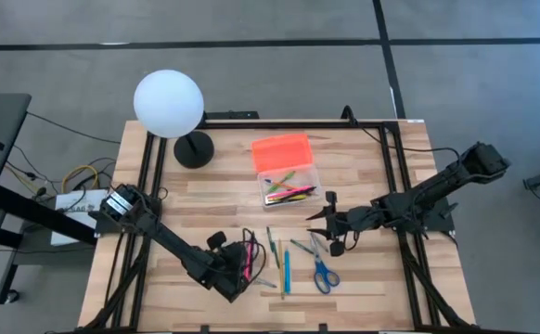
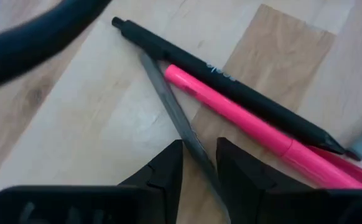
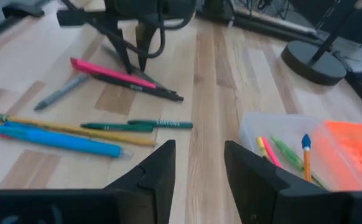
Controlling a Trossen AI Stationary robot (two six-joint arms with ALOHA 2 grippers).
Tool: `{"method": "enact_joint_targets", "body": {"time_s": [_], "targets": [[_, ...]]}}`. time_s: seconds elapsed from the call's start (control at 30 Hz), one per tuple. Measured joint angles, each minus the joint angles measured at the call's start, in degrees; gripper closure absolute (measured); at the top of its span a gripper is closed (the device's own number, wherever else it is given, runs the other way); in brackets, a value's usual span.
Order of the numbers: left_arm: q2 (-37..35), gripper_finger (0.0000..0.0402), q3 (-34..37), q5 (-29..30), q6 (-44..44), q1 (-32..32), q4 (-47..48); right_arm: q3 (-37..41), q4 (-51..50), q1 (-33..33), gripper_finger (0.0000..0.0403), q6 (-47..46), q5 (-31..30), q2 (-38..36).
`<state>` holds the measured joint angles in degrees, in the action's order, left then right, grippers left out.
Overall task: Pick & place school supplies into a supply box
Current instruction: Put the gray pen into the orange supply box
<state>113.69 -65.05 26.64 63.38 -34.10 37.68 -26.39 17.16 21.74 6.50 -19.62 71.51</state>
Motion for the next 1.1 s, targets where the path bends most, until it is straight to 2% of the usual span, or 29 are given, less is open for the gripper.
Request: {"method": "enact_joint_targets", "body": {"time_s": [0.47,0.8,1.1], "targets": [[-0.9,0.0327,-0.5,-13.9,-23.4,5.4,0.9,0.0,2.4,0.0,0.0273,-0.6,0.0,7.8],[-1.4,0.0327,-0.7,-25.6,-30.1,10.0,1.4,0.0,2.5,0.2,0.0273,-0.9,0.0,9.5],[-1.5,0.0327,-0.9,-28.1,-32.3,11.4,1.8,0.0,1.3,2.7,0.0273,-0.5,0.0,9.5]]}}
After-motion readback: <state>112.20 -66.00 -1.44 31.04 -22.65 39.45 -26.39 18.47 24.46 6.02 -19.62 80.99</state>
